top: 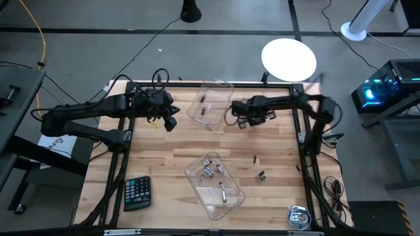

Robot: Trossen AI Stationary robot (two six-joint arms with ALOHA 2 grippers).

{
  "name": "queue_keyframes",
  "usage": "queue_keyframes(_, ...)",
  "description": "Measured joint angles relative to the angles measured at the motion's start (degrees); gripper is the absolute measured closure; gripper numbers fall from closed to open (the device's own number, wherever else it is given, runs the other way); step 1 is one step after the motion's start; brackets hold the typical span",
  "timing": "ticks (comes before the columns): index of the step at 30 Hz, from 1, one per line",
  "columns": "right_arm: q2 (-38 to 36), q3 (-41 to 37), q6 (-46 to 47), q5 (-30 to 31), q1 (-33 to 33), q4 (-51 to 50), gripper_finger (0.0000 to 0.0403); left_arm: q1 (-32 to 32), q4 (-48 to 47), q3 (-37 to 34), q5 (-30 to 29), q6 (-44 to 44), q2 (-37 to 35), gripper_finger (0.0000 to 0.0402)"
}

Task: Sort batteries
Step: Put the black battery into the top transparent bin

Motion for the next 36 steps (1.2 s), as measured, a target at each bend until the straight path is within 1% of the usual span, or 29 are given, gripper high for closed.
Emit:
queue_keyframes(4, -8.3, 0.4, 3.2, 4.8, 1.5, 6.6, 0.0378, 0.1, 1.0, 0.0, -0.4, 0.3, 0.0, 0.0401)
queue_keyframes(8, -12.7, 0.5, 1.7, 5.3, 2.6, 25.7, 0.0382, 0.2, 2.3, 0.0, -0.6, 0.3, 0.0, 0.0402)
queue_keyframes(10, -12.7, 0.6, 0.2, 3.5, 2.8, 36.1, 0.038, 0.2, 3.1, 0.0, -0.7, 0.2, 0.0, 0.0401)
queue_keyframes(13, -10.7, 0.6, -0.9, -0.2, 2.8, 48.0, 0.0358, 0.2, 3.8, 0.0, -0.6, -0.1, 0.0, 0.0402)
queue_keyframes(14, -9.9, 0.6, -0.9, -1.5, 2.8, 50.7, 0.0346, 0.2, 3.9, 0.0, -0.6, -0.1, 0.0, 0.0401)
queue_keyframes(16, -8.7, 0.6, 0.6, -3.7, 2.8, 51.8, 0.032, 0.1, 4.1, 0.0, -0.5, -0.2, 0.0, 0.0401)
queue_keyframes(18, -8.1, 0.6, 1.2, -5.1, 2.8, 50.8, 0.0292, 0.1, 4.0, 0.0, -0.5, -0.2, 0.0, 0.0402)
queue_keyframes(21, -8.6, 0.6, -3.2, -7.6, 3.0, 48.6, 0.0255, 0.1, 4.0, 0.0, -0.4, -0.2, 0.0, 0.0401)
queue_keyframes(23, -9.9, 0.6, -6.0, -8.4, 3.6, 45.8, 0.0237, 0.1, 4.0, 0.0, -0.4, -0.2, 0.0, 0.0401)
queue_keyframes(25, -12.0, 0.6, -7.3, -8.6, 4.9, 41.1, 0.0228, 0.1, 4.0, 0.0, -0.4, -0.2, 0.0, 0.0401)
queue_keyframes(28, -15.9, 0.7, -7.1, -6.6, 8.3, 28.2, 0.0226, 0.1, 3.9, 0.0, -0.4, -0.2, 0.0, 0.0401)
queue_keyframes(30, -18.1, 0.7, -3.7, -4.2, 12.1, 18.1, 0.0228, 0.1, 4.0, 0.0, -0.4, 0.3, 0.0, 0.0401)
queue_keyframes(32, -19.6, 0.7, 2.0, -4.2, 16.5, 8.9, 0.0229, 0.1, 4.0, 0.0, -0.4, 0.9, 0.0, 0.0401)
queue_keyframes(34, -19.9, 0.7, 9.8, -5.1, 21.4, 2.0, 0.023, 0.2, 4.0, 0.0, -0.4, 1.3, 0.0, 0.0401)
queue_keyframes(36, -19.4, 0.7, 18.4, -6.0, 26.1, -1.8, 0.0231, 0.2, 4.0, 0.0, -0.4, 1.4, 0.0, 0.0402)
